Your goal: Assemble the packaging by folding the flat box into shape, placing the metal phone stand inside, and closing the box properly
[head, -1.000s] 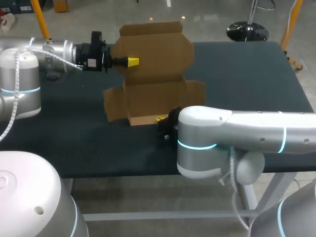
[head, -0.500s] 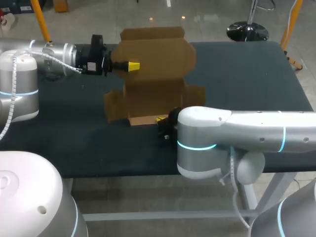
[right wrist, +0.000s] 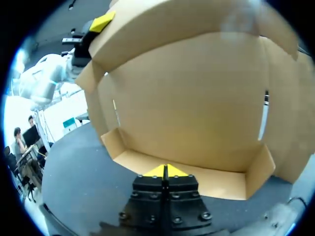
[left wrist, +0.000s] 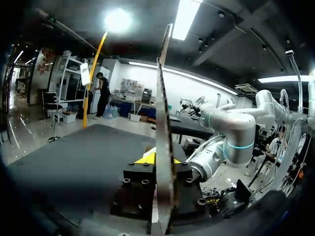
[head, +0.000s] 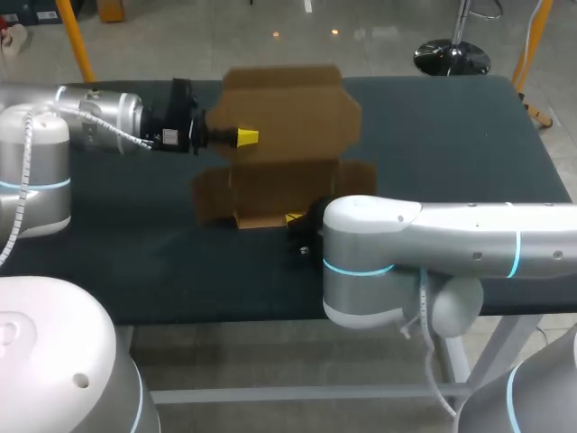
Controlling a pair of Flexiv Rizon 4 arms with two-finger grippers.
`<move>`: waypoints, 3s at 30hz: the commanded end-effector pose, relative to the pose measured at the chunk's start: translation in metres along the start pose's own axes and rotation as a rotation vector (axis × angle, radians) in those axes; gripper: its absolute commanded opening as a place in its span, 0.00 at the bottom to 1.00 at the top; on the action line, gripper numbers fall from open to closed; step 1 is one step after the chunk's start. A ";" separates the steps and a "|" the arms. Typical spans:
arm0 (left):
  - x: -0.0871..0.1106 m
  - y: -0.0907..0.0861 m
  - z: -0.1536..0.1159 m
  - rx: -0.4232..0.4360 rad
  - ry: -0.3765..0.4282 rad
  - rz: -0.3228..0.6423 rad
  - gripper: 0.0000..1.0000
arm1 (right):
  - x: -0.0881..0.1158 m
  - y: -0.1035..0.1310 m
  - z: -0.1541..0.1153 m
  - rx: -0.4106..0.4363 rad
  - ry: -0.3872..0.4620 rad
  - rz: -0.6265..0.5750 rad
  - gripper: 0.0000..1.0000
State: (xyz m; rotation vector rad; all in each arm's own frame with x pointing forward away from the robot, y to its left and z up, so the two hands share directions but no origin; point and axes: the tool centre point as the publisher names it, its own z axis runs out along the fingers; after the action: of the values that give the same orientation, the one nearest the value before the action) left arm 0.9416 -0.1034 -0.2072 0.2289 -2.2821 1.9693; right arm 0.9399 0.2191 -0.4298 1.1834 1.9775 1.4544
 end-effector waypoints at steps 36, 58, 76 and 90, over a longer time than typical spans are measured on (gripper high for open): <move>0.011 0.035 0.009 0.004 0.031 0.039 0.00 | -0.001 -0.005 0.004 -0.002 -0.004 0.000 0.00; 0.012 0.027 0.005 -0.042 0.010 0.059 0.00 | -0.001 -0.005 0.004 -0.002 -0.004 0.000 0.00; 0.012 0.032 0.005 -0.063 0.009 0.052 0.00 | -0.001 -0.005 0.004 -0.002 -0.004 0.000 0.00; 0.012 0.031 0.004 -0.064 0.009 0.053 0.00 | -0.001 -0.005 0.004 -0.002 -0.004 0.000 0.00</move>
State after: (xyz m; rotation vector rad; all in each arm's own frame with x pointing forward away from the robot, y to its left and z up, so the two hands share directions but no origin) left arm 0.9235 -0.1037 -0.2329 0.1572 -2.3650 1.9170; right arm 0.9404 0.2185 -0.4299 1.1826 1.9794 1.4554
